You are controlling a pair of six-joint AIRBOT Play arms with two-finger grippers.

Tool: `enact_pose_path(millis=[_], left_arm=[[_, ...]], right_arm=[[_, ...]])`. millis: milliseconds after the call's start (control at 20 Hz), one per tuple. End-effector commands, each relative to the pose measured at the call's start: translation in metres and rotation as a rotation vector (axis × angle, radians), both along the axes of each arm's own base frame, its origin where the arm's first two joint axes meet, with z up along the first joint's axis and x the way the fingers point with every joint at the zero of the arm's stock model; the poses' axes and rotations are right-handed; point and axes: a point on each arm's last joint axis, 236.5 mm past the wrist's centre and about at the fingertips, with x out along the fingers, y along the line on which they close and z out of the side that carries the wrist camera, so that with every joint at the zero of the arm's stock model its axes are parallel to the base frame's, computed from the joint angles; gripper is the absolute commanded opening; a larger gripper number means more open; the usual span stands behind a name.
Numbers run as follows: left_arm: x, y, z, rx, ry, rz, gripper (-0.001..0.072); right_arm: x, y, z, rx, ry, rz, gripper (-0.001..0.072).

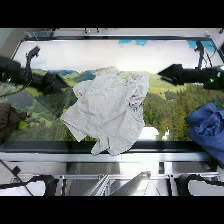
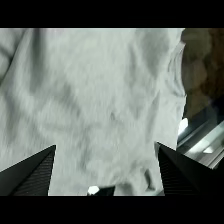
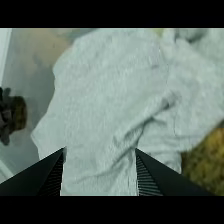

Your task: Fold the shirts.

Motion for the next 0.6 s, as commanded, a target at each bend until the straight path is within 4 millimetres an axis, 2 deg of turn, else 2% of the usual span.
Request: enact_pose_path(millis=[0, 150, 300, 400, 550], left_arm=[[-0.054, 0.040, -0.044, 0.033, 0.125, 0.164, 0.0720], [-0.101, 0.047, -0.082, -0.005, 0.265, 0.303, 0.0706], [-0.128, 0.048, -0.101, -0.037, 0.370, 0.410, 0.0707], [-0.137, 0.048, -0.108, -0.065, 0.424, 0.483, 0.0707], [-0.150, 0.031, -0.112, -0.126, 0.472, 0.501, 0.0705]], right_arm=[[-0.069, -0.004, -0.047, 0.007, 0.226, 0.035, 0.0483], [-0.118, 0.008, -0.095, 0.034, 0.382, -0.016, 0.0483], [-0.153, 0.016, -0.125, 0.046, 0.474, -0.044, 0.0484], [-0.167, 0.024, -0.134, 0.045, 0.495, -0.015, 0.0483], [-0.173, 0.036, -0.138, 0.027, 0.496, 0.014, 0.0483]])
